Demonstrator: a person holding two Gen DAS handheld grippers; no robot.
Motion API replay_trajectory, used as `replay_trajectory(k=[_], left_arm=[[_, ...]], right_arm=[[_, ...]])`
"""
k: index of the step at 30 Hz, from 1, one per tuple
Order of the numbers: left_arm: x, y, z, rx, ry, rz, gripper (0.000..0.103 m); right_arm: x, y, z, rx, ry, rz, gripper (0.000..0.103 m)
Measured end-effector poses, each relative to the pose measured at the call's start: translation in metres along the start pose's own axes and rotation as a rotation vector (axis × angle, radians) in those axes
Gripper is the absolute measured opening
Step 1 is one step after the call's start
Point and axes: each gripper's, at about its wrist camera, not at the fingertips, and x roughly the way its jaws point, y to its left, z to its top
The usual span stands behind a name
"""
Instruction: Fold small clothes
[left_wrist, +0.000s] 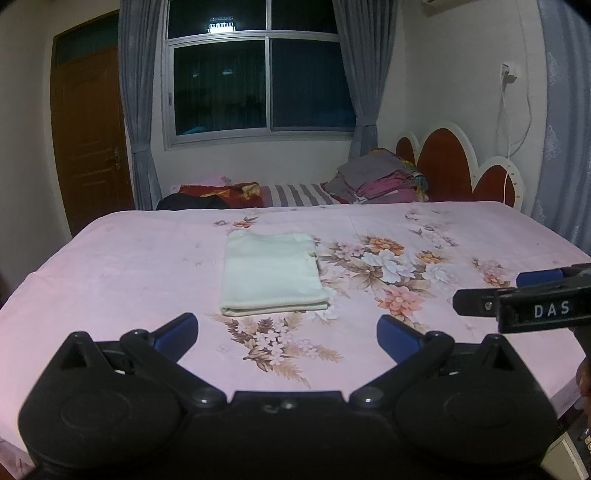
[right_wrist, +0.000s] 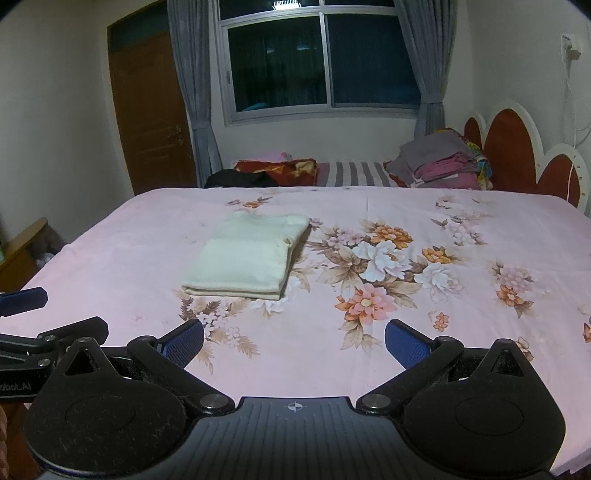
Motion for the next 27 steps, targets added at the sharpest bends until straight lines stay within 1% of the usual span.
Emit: replay_trajectory(k=[7,27], left_arm=[[-0.002,0.009,0.002,-0.007,-0.004,-0.002,0.103],[-0.002,0.013,0.001,-0.01,-0.002,-0.009,0.103]], right_arm=[[-0.001,0.001,0.001,0.003,0.0,-0.003,0.103],[-0.003,0.007,0.0,-0.007,-0.007,-0.005,0.103]])
